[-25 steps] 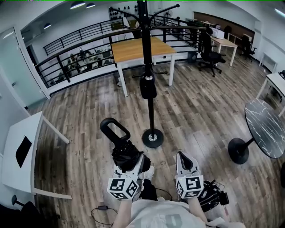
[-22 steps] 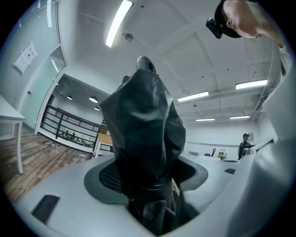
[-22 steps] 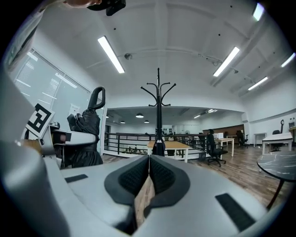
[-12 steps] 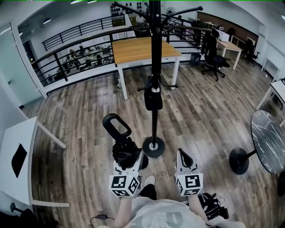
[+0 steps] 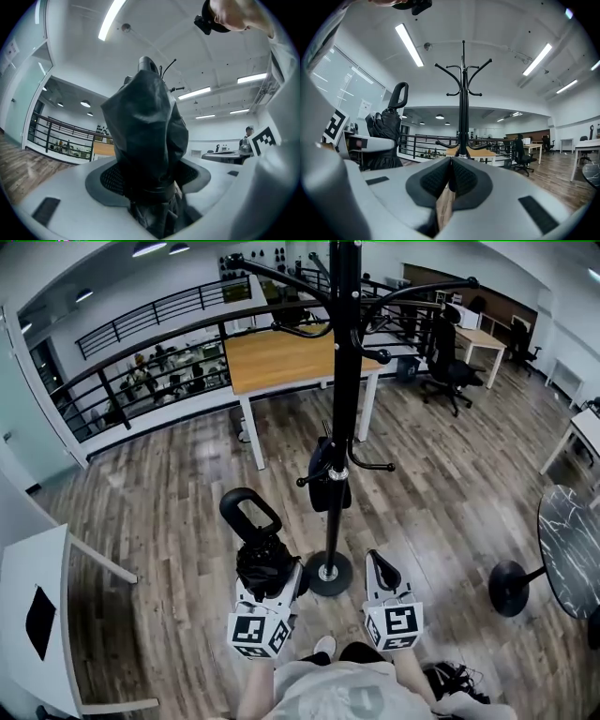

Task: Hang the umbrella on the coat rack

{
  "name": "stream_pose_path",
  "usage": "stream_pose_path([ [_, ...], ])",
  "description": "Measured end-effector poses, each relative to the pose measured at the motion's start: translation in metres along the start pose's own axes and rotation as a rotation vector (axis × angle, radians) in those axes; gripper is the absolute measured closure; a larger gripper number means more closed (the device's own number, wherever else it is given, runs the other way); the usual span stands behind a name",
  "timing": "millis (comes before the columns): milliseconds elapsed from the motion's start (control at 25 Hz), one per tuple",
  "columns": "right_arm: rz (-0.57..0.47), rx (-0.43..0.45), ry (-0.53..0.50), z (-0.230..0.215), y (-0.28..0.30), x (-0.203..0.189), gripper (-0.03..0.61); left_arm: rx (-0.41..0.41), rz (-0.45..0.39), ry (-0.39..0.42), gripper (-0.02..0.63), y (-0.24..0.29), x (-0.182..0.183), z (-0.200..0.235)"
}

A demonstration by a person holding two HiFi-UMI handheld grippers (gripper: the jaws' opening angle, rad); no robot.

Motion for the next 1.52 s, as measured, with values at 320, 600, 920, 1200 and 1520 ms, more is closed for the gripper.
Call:
stream_pose_path([
  [320,0.031,0.003,0.022,-0.029,0.031,-0.001,0.549,-0.035,0.021,-0.031,0.308,0.044,-0.003,0.009],
  [600,0.036,0.059,0.011,-0.041,0.037,-0.003,0.549,-0.116,0.072,-0.012,0.308,0.061,-0.013,-0.001],
  [920,0.057,0.076,0.008,-0.037,0.037,-0.002,0.549,-0.217,0.187,-0.019,0.308,0.088,-0.038,0.019],
  [1200,0.098,0.072,-0.003,-0.037,0.035,-0.008,0.549,-0.268,0.278,-0.049,0.308,0.114,-0.066,0.041],
  [1520,0.147,0.048,-0.004,-0.045,0.031,-0.018,0.549,-0.324,0.359,-0.082,0.308,0.144,-0.092,0.058],
])
Point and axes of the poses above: the fingertips, and each gripper's own axes: y forward along the fingers, z to its left, x out of its top, the point moved 10 cm from there along -y, backward along the fingers, and after that the axes turned 5 degrees about z, right-handed, at the moved point
